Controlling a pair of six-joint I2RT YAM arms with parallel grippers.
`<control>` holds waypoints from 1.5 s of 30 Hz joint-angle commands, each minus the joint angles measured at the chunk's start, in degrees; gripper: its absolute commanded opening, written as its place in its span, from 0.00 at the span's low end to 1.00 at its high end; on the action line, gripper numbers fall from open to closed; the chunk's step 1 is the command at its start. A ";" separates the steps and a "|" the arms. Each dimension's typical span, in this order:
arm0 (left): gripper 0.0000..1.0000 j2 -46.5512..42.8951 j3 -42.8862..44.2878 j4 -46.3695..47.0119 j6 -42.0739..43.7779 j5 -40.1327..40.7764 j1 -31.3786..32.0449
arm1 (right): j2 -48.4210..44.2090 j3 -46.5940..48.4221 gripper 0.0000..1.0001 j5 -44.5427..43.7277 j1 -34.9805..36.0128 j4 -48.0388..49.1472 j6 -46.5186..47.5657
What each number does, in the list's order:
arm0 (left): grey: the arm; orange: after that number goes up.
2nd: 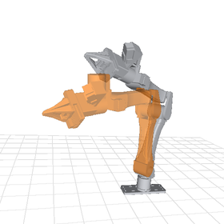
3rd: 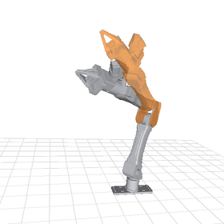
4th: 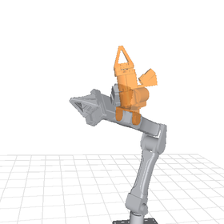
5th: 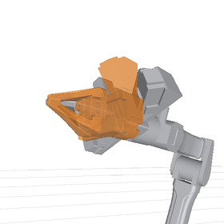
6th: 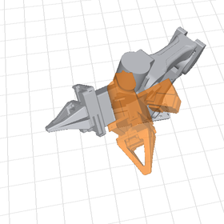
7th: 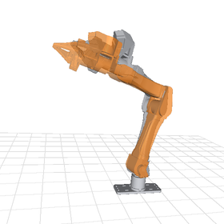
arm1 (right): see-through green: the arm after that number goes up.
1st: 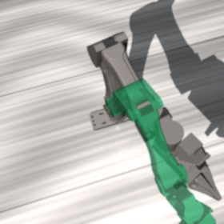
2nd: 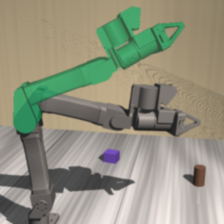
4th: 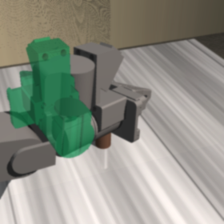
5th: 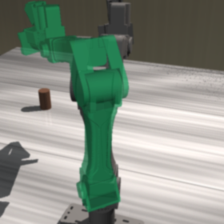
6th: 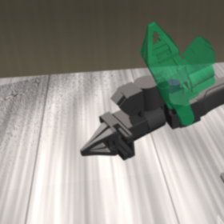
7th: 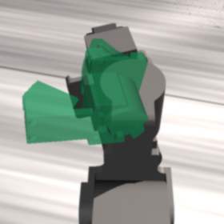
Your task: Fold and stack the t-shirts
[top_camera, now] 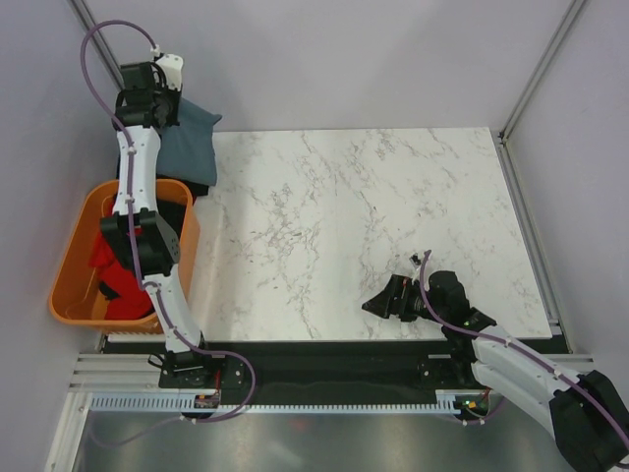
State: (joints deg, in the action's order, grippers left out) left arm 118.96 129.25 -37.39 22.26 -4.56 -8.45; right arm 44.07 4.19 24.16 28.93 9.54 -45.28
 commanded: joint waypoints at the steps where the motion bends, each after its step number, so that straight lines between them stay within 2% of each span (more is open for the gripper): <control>1: 0.02 1.45 0.83 4.25 3.75 1.57 -0.69 | 0.40 -0.32 0.98 0.97 -0.54 2.24 0.10; 9: 0.02 6.46 4.78 7.06 2.88 3.76 -1.13 | 2.24 -0.23 0.98 1.41 -0.98 3.55 0.10; 14: 0.02 9.53 6.89 9.43 3.31 8.24 -1.92 | 3.65 -0.23 0.98 1.76 -1.24 4.35 0.10; 22: 0.02 13.23 10.49 12.51 1.12 7.72 -5.61 | 6.46 0.03 0.98 2.29 -1.86 5.93 0.10; 28: 0.02 16.48 11.81 15.06 1.03 10.18 -6.76 | 8.57 0.30 0.98 2.82 -2.12 7.16 0.01; 32: 0.09 18.76 12.78 15.85 0.41 10.62 -7.02 | 9.89 0.38 0.98 3.08 -2.30 7.69 0.01; 35: 0.23 20.78 13.75 17.08 0.85 11.41 -7.11 | 10.24 0.47 0.98 3.08 -2.47 7.77 0.01; 36: 0.44 21.22 13.92 17.43 1.11 11.33 -7.20 | 10.24 0.47 0.98 3.08 -2.47 7.77 0.01; 37: 0.58 21.49 13.92 19.35 1.20 11.76 -7.28 | 10.50 0.56 0.98 3.08 -2.47 7.77 0.01; 38: 0.66 21.84 13.92 20.50 1.21 14.55 -7.28 | 10.77 0.56 0.98 3.08 -2.47 7.77 0.10; 39: 0.81 22.54 13.92 21.82 1.21 16.32 -7.28 | 10.86 0.56 0.98 3.08 -2.65 7.86 0.01; 40: 0.87 22.81 13.75 24.35 1.21 20.95 -7.28 | 11.12 0.65 0.98 3.08 -2.56 7.95 0.01; 42: 0.99 23.07 13.31 26.13 1.38 25.10 -7.28 | 11.65 0.65 0.98 3.08 -2.56 8.21 0.01; 45: 1.00 23.16 12.34 27.71 1.38 32.58 -7.28 | 12.17 0.91 0.98 3.08 -2.65 8.48 0.01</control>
State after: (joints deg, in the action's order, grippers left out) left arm 141.29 139.94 -16.58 23.00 17.08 -15.16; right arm 54.89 4.75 28.36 26.48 20.10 -45.95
